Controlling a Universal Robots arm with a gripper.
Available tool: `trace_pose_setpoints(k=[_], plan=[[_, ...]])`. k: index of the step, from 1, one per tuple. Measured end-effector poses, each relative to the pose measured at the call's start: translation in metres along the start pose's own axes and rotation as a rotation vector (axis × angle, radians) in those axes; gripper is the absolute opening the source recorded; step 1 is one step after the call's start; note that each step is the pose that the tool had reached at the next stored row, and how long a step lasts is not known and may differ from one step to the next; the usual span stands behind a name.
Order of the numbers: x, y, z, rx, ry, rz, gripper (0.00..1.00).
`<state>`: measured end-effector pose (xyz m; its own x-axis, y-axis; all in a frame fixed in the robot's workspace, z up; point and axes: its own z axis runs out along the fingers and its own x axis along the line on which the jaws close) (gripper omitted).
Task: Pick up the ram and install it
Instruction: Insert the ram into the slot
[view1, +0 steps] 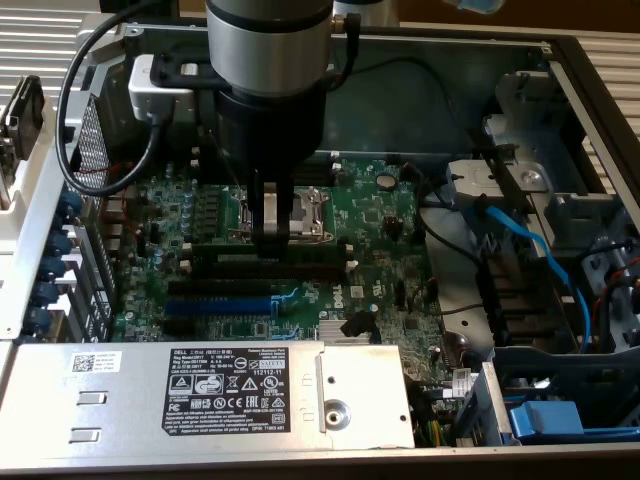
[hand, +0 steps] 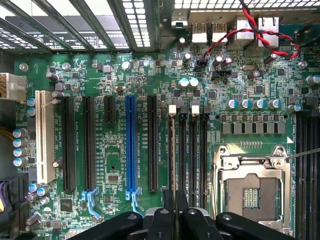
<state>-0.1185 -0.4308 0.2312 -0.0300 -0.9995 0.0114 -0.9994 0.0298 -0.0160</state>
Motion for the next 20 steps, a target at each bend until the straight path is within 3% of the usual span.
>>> trace_pose_setpoints(k=[20], plan=[[0.0005, 0.0017, 0.0006, -0.0001, 0.0, 0.0, 0.13]])
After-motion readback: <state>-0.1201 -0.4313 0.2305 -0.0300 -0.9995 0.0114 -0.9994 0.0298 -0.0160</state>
